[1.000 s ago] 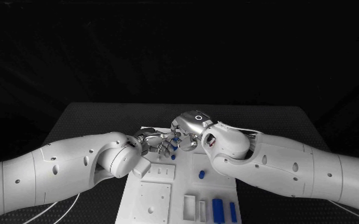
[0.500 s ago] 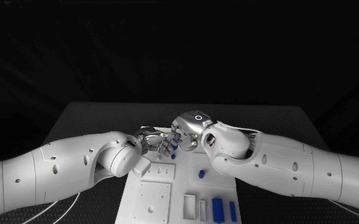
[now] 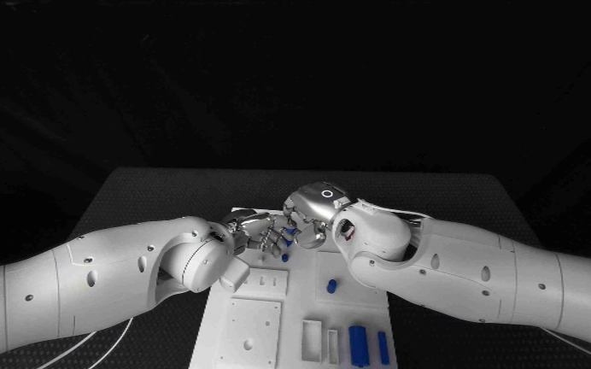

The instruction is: Assemble the parts on the task board

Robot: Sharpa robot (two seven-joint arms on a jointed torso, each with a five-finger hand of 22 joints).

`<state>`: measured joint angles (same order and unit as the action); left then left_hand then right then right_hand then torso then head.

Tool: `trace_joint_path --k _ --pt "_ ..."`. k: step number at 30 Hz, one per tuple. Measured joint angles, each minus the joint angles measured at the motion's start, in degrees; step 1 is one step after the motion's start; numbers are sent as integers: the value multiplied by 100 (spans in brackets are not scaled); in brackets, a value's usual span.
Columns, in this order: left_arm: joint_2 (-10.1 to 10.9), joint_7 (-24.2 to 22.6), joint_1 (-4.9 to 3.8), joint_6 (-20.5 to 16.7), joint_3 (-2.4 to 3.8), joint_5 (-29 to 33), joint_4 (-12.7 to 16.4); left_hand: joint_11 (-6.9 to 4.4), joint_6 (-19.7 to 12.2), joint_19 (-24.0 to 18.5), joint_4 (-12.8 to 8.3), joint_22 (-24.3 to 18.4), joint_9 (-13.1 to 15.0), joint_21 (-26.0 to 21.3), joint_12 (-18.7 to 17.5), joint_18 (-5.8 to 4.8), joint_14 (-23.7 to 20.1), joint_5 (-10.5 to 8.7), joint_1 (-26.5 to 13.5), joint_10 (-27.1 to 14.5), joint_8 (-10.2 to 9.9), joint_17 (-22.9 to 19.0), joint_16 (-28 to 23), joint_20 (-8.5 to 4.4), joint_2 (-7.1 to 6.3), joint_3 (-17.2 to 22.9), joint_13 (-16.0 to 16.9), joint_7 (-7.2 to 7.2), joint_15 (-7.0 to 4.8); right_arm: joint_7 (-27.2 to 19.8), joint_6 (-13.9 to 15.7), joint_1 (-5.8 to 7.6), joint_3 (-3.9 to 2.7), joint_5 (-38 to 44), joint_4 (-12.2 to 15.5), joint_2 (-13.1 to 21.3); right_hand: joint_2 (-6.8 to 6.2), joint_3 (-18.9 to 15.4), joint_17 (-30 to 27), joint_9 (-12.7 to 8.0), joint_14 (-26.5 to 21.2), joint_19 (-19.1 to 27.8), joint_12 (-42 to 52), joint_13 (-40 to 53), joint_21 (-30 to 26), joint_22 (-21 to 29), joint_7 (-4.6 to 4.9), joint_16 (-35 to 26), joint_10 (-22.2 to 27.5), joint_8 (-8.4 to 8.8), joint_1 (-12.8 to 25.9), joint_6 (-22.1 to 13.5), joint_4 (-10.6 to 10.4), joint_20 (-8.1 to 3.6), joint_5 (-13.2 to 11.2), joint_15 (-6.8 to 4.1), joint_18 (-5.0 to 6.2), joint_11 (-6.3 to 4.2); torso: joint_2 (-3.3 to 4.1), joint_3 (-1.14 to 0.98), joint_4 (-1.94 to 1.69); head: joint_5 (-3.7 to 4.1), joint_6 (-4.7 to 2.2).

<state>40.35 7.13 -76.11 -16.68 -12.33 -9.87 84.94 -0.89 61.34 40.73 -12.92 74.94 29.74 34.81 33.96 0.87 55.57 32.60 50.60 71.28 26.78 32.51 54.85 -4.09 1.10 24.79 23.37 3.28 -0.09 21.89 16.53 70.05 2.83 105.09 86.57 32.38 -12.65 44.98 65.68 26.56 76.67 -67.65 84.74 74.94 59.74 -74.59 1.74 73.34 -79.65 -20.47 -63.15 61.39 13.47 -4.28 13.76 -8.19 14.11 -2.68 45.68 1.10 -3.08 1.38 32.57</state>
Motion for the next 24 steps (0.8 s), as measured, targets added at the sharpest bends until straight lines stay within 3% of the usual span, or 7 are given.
trace_joint_path --k 2,3,5,14,24 --pt "0 -3 0 0 0 5 1 9 12 0 -95 0 -1 15 -2 0 0 -49 -36 9 -11 -19 0 0 36 120 -16 6 0 2 -2 0 1 0 0 0 5 0 0 0 0 0 0 0 0 1 0 0 0 0 5 0 0 0 0 0 0 0 0 1 -1 1 1" --pt "0 -4 0 -1 0 8 1 9 23 0 -59 0 -6 20 -13 0 0 -265 -63 9 -20 -42 0 0 18 350 -34 17 0 4 -3 0 2 0 1 0 7 0 0 0 0 0 0 0 0 1 0 0 0 0 7 0 0 0 0 0 1 0 0 1 -1 1 1" --pt "-1 -9 0 -1 0 13 1 11 32 0 5 0 -10 23 -29 1 0 -474 -113 11 -42 -68 0 0 -55 673 -54 26 0 8 -4 0 4 0 8 2 12 0 0 0 0 0 0 0 0 1 0 0 0 0 12 0 1 0 0 0 0 0 0 0 -1 1 1" --pt "-2 -13 0 -3 1 20 2 21 32 0 -26 -1 -9 64 -29 0 0 -537 -123 20 -43 -81 0 0 -87 818 -62 28 0 28 -15 2 4 -11 38 18 12 10 -17 0 0 0 0 0 0 1 0 -1 0 0 12 0 -10 0 0 0 1 0 0 -3 -3 -12 3" --pt "-2 -8 0 -22 1 -55 15 41 50 -20 -199 -2 15 121 -29 0 0 -682 -306 36 -65 -108 39 21 98 941 -79 29 0 30 -25 3 4 -117 60 50 12 16 -98 0 -12 8 -66 0 -1 7 0 -90 73 0 12 0 -15 8 47 -12 1 12 0 -7 -1 -24 19"
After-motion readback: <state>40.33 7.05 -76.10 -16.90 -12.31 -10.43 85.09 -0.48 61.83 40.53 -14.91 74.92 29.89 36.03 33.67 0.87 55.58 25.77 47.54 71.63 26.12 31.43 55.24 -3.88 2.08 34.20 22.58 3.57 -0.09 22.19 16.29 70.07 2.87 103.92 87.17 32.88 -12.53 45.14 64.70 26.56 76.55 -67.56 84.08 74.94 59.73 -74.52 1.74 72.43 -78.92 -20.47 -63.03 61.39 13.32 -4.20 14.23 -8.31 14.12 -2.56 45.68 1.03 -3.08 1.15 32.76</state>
